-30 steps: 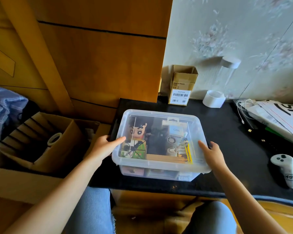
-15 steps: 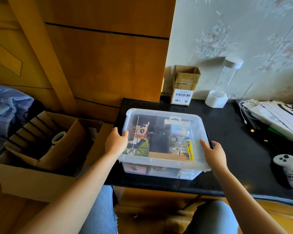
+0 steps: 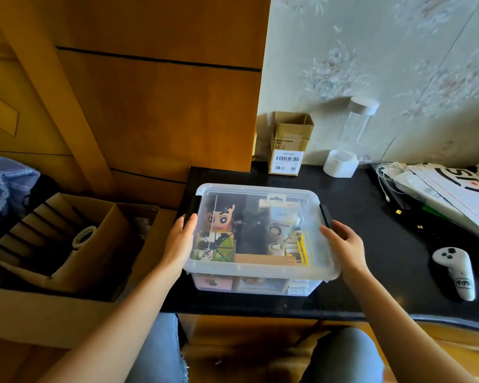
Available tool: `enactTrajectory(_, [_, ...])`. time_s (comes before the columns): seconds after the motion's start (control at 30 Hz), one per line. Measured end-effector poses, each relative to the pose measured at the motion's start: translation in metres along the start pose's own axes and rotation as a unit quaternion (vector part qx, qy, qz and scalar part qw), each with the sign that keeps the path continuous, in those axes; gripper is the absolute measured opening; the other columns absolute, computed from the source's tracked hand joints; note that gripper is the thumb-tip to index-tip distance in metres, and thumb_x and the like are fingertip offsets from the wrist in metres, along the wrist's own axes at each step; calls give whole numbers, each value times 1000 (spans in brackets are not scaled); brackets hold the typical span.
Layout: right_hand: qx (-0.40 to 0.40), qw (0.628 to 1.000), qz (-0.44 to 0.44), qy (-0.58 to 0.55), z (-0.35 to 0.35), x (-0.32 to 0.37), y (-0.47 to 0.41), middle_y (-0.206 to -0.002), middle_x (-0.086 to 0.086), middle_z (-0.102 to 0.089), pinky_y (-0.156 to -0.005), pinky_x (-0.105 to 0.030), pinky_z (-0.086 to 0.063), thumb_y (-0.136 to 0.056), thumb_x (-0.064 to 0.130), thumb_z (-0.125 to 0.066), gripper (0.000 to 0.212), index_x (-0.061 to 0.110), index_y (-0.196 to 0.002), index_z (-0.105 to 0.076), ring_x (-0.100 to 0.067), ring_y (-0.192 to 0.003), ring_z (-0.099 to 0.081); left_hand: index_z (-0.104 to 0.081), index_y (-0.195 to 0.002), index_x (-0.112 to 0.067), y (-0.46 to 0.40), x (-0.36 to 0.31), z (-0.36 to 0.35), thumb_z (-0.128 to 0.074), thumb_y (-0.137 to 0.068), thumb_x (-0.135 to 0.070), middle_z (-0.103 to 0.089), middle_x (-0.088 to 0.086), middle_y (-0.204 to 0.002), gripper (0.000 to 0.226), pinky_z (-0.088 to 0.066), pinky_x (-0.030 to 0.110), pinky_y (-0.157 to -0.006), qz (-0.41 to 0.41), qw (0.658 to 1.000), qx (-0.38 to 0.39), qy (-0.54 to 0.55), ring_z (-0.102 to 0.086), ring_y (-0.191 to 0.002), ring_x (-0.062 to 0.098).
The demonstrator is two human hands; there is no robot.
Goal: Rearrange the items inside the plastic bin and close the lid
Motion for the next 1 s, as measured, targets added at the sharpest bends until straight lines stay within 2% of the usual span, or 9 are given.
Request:
enactTrajectory(0.07, [89, 988, -103, -72, -7, 0, -4, -108, -5, -68, -83, -38, -52, -84, 29, -67, 36, 13, -115, -62, -22, -95, -65, -38, -142, -15, 2, -3, 0, -35, -100, -42, -41, 7, -146, 51, -31, 37, -105, -8, 1000, -23, -4, -40, -132, 24])
enactTrajectory(0.13, [140, 983, -108, -53, -12, 5, -7, -104, -4, -68, -79, -37, -52, -86, 25, -64, 32, 13, -115, -59, -21, -92, -65, -36, -144, -15, 3, -3, 0, -37, -100, -40, -38, 6, -148, 50, -30, 36, -106, -12, 1000, -27, -4, -37, -134, 23])
enactTrajectory(0.3, [76, 992, 12, 101, -17, 11, -11, -101, -5, -59, -74, -31, -41, -92, 16, -54, 30, 4, -120, -52, -19, -88, -54, -32, -146, -24, 3, -3, 0, -37, -99, -42, -34, -1, -151, 50, -28, 33, -106, -28, 999, -20, 3, -33, -137, 20])
enactTrajectory(0.43, [55, 983, 56, 166, -20, 12, -8, -84, 6, -52, -62, -28, -37, -93, 14, -47, 28, 9, -120, -49, -11, -73, -50, -32, -146, -28, 1, -1, -1, -36, -99, -43, -34, -2, -151, 49, -29, 32, -104, -34, 999, -23, -2, -34, -137, 19])
enactTrajectory(0.57, [78, 988, 48, 122, -21, 11, -6, -96, 7, -54, -63, -23, -39, -92, 21, -51, 41, 13, -132, -42, -5, -78, -51, -32, -146, -29, -4, -1, -2, -36, -99, -45, -34, -4, -151, 49, -28, 32, -105, -36, 999, -20, -9, -33, -137, 19])
enactTrajectory(0.7, [69, 980, 70, 171, -24, 14, -6, -112, 0, -57, -78, -31, -41, -93, 30, -50, 45, 13, -134, -39, -18, -94, -55, -32, -146, -28, -5, -5, -2, -34, -99, -44, -33, -4, -151, 49, -27, 30, -104, -45, 999, -16, -11, -32, -137, 18])
enactTrajectory(0.77, [67, 977, 74, 186, -24, 14, -6, -114, -4, -59, -77, -32, -41, -94, 31, -49, 44, 12, -132, -40, -21, -96, -56, -33, -146, -26, -4, -7, -2, -33, -100, -44, -33, -3, -151, 49, -26, 30, -105, -46, 999, -15, -15, -32, -138, 18])
enactTrajectory(0.9, [71, 994, 39, 68, -20, 9, -3, -115, 0, -58, -77, -26, -40, -96, 29, -48, 41, 14, -134, -44, -12, -94, -54, -35, -145, -21, 0, -3, -1, -31, -99, -48, -35, 2, -151, 53, -28, 30, -102, 2, 999, -13, 39, -34, -136, 20])
enactTrajectory(1.0, [50, 997, 31, -46, -6, -5, 6, -119, 2, -58, -78, -19, -42, -98, 23, -45, 35, 13, -131, -51, -8, -98, -54, -39, -143, -19, 7, 11, 5, -33, -97, -52, -38, 7, -149, 57, -30, 39, -107, 59, 992, -37, 105, -38, -134, 26])
Point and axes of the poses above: each hand's wrist, its own y-axis away from the middle knuckle, its own z-axis out of the back of the hand, x = y × z, the point moved 5 cm from there along -y, towards the middle knuckle
